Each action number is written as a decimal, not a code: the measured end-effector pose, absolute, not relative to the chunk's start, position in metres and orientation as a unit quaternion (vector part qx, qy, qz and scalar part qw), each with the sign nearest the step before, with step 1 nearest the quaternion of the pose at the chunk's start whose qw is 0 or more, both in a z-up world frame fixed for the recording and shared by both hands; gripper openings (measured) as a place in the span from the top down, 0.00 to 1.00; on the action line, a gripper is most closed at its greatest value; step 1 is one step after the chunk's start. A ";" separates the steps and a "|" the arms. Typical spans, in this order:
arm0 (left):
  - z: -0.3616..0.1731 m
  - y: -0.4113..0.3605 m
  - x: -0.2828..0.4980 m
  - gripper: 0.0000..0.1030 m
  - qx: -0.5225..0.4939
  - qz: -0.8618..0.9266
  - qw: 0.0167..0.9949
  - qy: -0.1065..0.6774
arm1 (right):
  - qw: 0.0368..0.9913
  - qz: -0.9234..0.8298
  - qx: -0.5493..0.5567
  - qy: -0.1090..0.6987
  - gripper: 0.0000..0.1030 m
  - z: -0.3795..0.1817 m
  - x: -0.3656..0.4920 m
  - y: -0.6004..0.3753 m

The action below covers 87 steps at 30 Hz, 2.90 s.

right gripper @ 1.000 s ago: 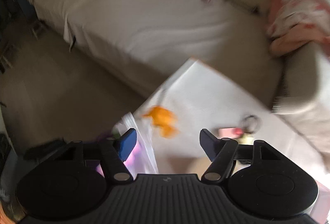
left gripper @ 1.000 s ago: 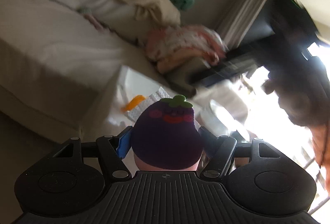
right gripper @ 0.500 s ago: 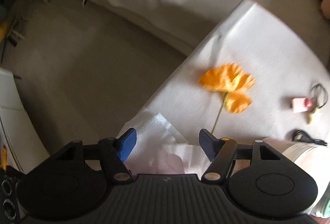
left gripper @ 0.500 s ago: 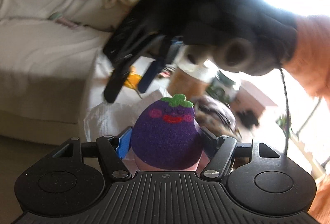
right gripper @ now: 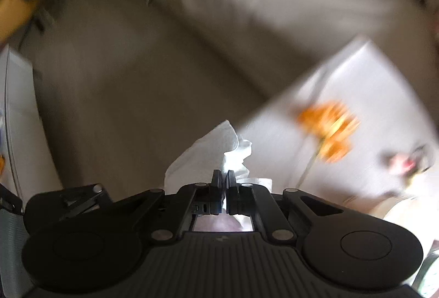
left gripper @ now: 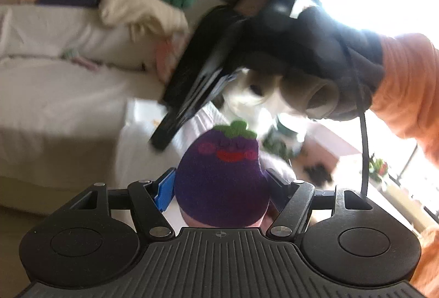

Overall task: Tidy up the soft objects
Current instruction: 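Lower the eggplant into the pink box and open the left tool while the right tool carries the tissue, then lower the white tissue into the pink box and open the right tool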

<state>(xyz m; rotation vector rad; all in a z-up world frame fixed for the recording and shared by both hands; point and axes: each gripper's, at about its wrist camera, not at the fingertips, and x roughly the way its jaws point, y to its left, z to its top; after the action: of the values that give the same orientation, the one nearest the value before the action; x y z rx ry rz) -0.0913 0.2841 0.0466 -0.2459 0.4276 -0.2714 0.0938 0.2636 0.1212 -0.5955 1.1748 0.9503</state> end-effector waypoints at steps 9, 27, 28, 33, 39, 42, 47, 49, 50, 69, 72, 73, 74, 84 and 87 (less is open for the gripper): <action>0.112 0.297 -0.054 0.29 -0.152 -0.104 0.977 0.109 | 0.831 0.406 -0.108 0.366 0.98 0.284 0.125 0.142; 0.160 0.077 0.104 0.29 -0.156 -0.236 0.937 0.205 | 0.947 0.168 0.042 0.270 0.98 0.247 0.142 -0.227; 0.151 0.056 0.115 0.29 -0.158 -0.249 0.928 0.229 | 0.949 0.153 0.042 0.273 0.98 0.232 0.144 -0.238; 0.098 -0.038 0.143 0.29 -0.043 -0.251 0.909 0.330 | 0.948 0.128 0.061 0.285 0.97 0.190 0.136 -0.278; 0.072 -0.080 0.137 0.29 0.152 -0.248 0.902 0.320 | 0.940 0.147 0.064 0.301 0.97 0.156 0.140 -0.281; 0.063 -0.089 0.134 0.29 0.218 -0.265 0.880 0.329 | 0.936 0.168 0.064 0.304 0.97 0.146 0.147 -0.270; 0.090 -0.066 0.149 0.31 0.117 -0.228 0.929 0.266 | 0.936 0.191 0.080 0.286 0.97 0.145 0.154 -0.248; 0.106 -0.045 0.160 0.31 0.050 -0.224 0.937 0.262 | 0.943 0.182 0.073 0.268 0.97 0.147 0.151 -0.242; 0.110 -0.038 0.163 0.31 0.033 -0.224 0.936 0.268 | 0.946 0.177 0.067 0.263 0.97 0.148 0.150 -0.240; 0.125 0.156 0.046 0.33 -0.080 -0.036 0.967 0.240 | 0.862 0.132 -0.030 0.489 0.97 0.029 0.264 -0.159; 0.108 0.172 0.033 0.33 -0.090 -0.037 0.960 0.264 | 0.858 0.127 -0.039 0.496 0.88 0.022 0.264 -0.152; 0.101 0.172 0.031 0.33 -0.088 -0.044 0.957 0.273 | 0.859 0.132 -0.033 0.494 0.80 0.024 0.263 -0.152; 0.096 0.172 0.029 0.33 -0.085 -0.051 0.954 0.281 | 0.860 0.137 -0.023 0.491 0.69 0.028 0.261 -0.155; 0.065 0.177 0.004 0.32 -0.097 -0.091 0.946 0.295 | 0.915 0.131 -0.049 0.379 0.45 0.108 0.201 -0.163; 0.064 0.191 0.008 0.32 -0.109 -0.068 0.951 0.282 | 0.937 0.126 -0.054 0.321 0.44 0.132 0.177 -0.157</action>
<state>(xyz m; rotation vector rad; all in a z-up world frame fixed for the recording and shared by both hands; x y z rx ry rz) 0.0077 0.1911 0.0639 -0.2225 0.5732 -0.1374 0.1769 -0.1570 0.1317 -0.1102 0.6562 0.2571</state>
